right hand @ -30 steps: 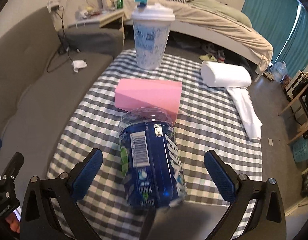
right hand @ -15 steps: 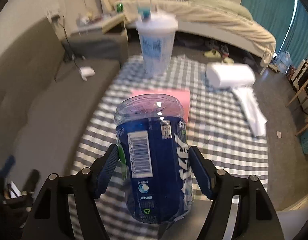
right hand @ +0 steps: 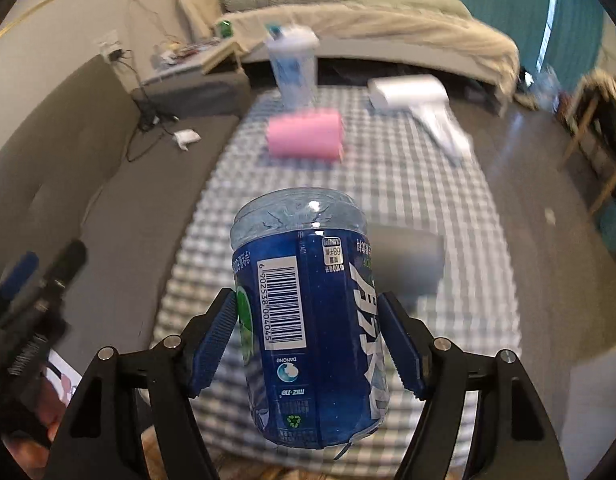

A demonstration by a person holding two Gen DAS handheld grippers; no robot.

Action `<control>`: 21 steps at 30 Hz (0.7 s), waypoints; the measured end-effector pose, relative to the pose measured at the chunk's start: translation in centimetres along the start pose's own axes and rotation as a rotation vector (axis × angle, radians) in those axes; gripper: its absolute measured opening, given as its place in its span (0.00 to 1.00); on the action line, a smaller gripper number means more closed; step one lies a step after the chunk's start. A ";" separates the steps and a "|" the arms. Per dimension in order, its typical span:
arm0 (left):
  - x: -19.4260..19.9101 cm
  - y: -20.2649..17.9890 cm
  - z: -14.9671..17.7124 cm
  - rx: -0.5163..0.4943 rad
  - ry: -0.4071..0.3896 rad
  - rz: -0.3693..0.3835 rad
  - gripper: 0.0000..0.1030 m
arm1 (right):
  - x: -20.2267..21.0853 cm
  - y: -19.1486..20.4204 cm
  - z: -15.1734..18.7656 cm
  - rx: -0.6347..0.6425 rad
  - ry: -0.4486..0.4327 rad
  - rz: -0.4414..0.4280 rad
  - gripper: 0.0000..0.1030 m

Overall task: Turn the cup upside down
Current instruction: 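Lift the blue bottle off the table with the right tool, then close the left tool on the blue bottle while the right tool releases it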

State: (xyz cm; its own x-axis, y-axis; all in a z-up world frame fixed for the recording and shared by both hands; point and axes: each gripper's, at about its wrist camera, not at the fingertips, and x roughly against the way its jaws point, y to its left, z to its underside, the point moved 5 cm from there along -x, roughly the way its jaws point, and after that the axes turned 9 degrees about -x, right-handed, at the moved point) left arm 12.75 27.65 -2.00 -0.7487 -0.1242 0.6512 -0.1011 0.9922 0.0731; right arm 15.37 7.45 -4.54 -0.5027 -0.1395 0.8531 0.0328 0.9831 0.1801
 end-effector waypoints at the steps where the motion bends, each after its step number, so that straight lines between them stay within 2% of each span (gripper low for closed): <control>1: 0.3 -0.7 0.6 -0.007 0.007 0.007 1.00 | -0.4 -0.6 0.8 -0.014 0.006 0.000 0.69; 6: 1.1 -3.2 2.5 -0.056 0.033 0.020 1.00 | -2.1 -2.9 4.0 -0.051 0.011 0.015 0.69; 14: 0.9 -6.4 2.9 -0.121 0.054 0.017 1.00 | -3.9 -4.7 3.4 -0.064 -0.010 -0.006 0.72; 15: 0.7 -6.7 2.9 -0.128 0.059 0.014 1.00 | -3.9 -4.7 3.3 -0.067 -0.013 -0.015 0.78; 17: 0.3 -7.3 2.9 -0.140 0.070 0.005 1.00 | -3.2 -5.3 3.0 -0.075 -0.044 -0.037 0.87; 21: 0.2 -8.9 2.9 -0.144 0.087 0.035 1.00 | -0.2 -7.0 2.0 -0.067 -0.110 -0.063 0.87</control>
State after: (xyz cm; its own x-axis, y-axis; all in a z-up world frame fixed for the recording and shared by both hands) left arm 11.60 18.72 -4.68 -0.6901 -0.0944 0.7176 0.0234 0.9880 0.1526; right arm 13.54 0.80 -6.98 -0.5972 -0.1828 0.7810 0.0540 0.9623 0.2665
